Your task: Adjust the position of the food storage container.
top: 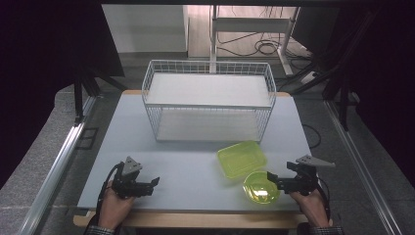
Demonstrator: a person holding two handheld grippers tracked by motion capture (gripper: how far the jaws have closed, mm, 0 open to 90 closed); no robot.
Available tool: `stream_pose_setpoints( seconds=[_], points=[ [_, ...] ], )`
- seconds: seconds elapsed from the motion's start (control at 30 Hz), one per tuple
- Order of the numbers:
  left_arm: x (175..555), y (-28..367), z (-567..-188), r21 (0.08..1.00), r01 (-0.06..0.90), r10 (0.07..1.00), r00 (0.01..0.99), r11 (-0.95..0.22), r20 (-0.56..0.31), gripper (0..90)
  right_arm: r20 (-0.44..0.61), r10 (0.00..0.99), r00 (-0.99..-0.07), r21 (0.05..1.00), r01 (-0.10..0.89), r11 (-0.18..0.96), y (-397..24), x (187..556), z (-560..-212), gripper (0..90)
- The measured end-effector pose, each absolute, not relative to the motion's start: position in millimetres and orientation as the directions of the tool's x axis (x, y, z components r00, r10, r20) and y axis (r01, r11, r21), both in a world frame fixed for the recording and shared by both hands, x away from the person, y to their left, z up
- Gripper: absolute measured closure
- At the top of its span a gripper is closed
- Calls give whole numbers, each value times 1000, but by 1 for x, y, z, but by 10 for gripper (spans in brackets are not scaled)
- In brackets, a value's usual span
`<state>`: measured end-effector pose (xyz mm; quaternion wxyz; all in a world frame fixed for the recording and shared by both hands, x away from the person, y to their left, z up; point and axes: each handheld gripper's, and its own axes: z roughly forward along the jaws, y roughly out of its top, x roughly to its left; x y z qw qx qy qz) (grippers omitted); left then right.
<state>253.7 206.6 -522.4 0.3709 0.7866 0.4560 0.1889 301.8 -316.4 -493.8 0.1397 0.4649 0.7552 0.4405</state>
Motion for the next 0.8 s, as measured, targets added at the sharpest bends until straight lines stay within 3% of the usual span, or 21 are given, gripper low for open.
stream_pose_setpoints(
  seconds=[0.1,0.3,0.47,0.63,0.67,0.7,0.8],
  points=[
    [254,204,-523,758,568,844,534,-320,-44,101,167,833,-527,794,573,203,-317,302,-493,0],
    [255,202,-524,759,566,824,562,-320,-71,83,229,817,-529,777,605,174,-318,303,-493,0],
    [255,201,-525,755,565,823,565,-333,-60,83,215,829,-516,768,614,182,-317,302,-491,25],
    [255,203,-526,764,561,821,566,-320,-71,79,184,832,-524,786,587,195,-312,298,-483,162],
    [255,203,-525,776,550,816,573,-309,-82,64,181,821,-541,796,571,200,-309,295,-479,237],
    [255,203,-525,776,550,816,573,-309,-82,58,181,821,-541,796,571,200,-309,295,-479,237],
    [255,204,-525,788,536,811,580,-304,-82,53,156,805,-572,813,538,224,-302,289,-471,382]
  ],
)
